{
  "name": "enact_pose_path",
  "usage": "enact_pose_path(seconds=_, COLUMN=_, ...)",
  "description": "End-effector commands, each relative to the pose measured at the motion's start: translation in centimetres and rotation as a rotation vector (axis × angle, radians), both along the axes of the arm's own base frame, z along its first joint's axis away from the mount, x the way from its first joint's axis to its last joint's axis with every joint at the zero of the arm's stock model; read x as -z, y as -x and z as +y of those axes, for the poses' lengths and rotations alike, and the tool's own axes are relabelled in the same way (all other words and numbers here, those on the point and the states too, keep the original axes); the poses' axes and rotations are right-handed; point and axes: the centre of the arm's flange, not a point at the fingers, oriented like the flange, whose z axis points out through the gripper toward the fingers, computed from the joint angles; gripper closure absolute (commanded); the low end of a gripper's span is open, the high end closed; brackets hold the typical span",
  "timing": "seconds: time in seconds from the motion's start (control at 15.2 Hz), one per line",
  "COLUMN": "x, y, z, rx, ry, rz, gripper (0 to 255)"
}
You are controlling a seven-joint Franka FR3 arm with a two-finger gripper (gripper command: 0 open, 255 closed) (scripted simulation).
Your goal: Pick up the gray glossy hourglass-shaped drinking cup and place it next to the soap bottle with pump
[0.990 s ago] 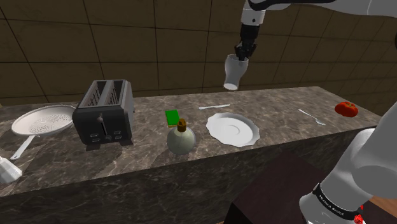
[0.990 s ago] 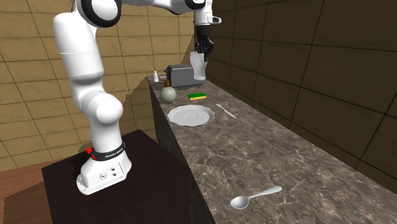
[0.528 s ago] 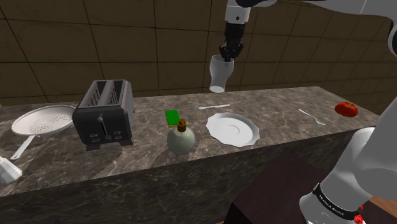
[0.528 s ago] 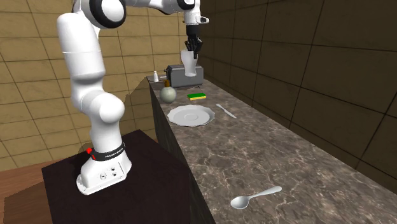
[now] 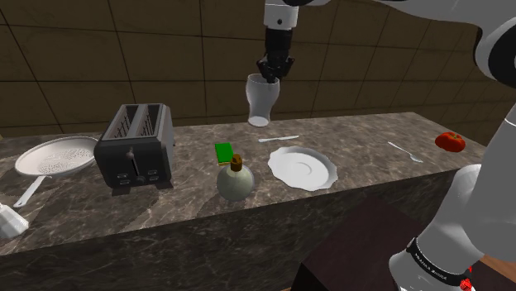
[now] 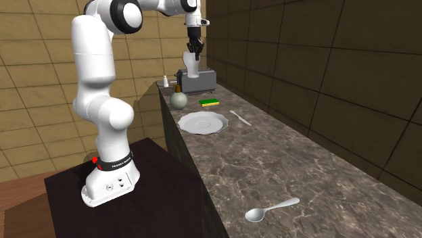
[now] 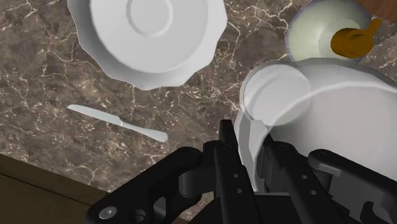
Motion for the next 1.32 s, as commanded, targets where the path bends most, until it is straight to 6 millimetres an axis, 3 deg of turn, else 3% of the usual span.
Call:
enact_pose_path(seconds=0.0, x=0.0, y=-0.3, z=2.7, rx=0.001, ry=0.000, rz=0.000, gripper=255)
enact_pose_path(seconds=0.07, x=0.0, y=-0.5, z=4.9, rx=0.001, ry=0.000, rz=0.000, gripper=255)
enact_pose_path(seconds=1.25, x=9.5, y=-0.5, z=4.9, rx=0.001, ry=0.000, rz=0.000, gripper=255)
